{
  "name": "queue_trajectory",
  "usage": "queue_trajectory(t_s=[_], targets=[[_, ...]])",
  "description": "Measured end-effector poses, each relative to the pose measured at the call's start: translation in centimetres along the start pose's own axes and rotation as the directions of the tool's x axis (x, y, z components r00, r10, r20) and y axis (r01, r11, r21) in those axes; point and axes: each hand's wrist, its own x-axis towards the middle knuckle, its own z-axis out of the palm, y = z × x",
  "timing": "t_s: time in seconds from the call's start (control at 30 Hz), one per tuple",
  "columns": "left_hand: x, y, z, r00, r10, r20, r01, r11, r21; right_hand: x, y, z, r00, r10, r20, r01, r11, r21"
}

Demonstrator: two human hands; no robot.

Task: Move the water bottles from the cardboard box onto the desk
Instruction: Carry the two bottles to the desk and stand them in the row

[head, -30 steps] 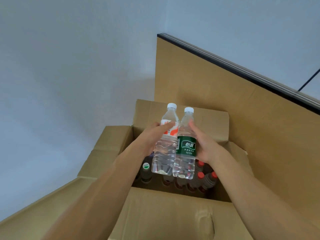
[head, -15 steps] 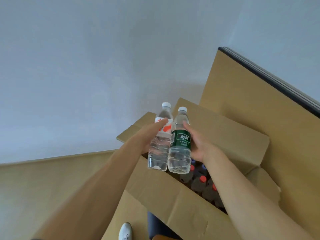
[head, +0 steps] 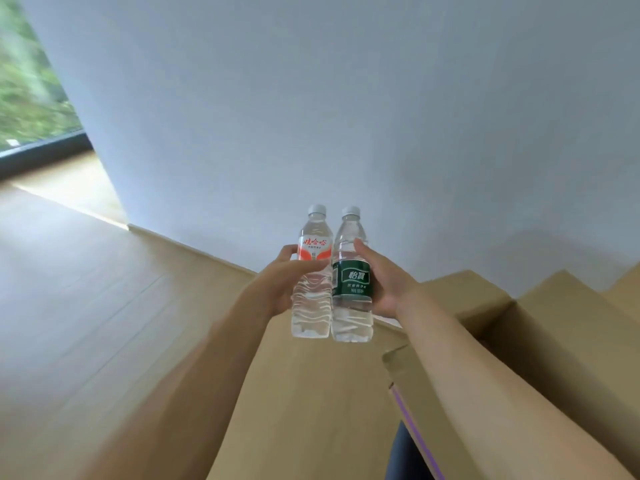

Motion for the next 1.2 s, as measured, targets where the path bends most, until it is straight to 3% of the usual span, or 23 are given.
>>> queue_trajectory(t_s=[0.13, 0.43, 0.67, 0.77, 1.07, 1.2], targets=[[-2.5, 1.5, -9.5, 0.99, 0.027, -0.135, -0.037, 0.997, -0.071, 5.4, 1.8, 8.8, 0.996, 0.045, 0.073, -0.038, 0.994, -0.103], [-9.4, 4.2, -29.3, 0.927, 0.11, -0.359, -0.151, 0.984, -0.089, 15.6, 7.3, 28.2, 0.935, 0.143, 0.324, -0.095, 0.983, -0.159], [-15.2, 4.7, -41.1, 0.826, 0.156, -0.541, -0.26, 0.958, -0.121, 20.8, 11.1, 41.3, 0.863, 0.203, 0.463, -0.09, 0.963, -0.255], [-16.8, 4.5, -45.4, 0.776, 0.166, -0.609, -0.32, 0.935, -0.154, 23.0, 12.4, 45.7, 0.842, 0.29, 0.455, -0.152, 0.937, -0.316], [-17.3, 4.4, -56.4, 0.618, 0.112, -0.778, -0.447, 0.864, -0.23, 33.3, 15.7, 56.2, 0.663, 0.507, 0.551, -0.243, 0.842, -0.482], [-15.3, 6.5, -62.1, 0.529, 0.105, -0.842, -0.489, 0.849, -0.201, 40.4, 15.9, 61.5, 0.578, 0.55, 0.603, -0.209, 0.814, -0.542]])
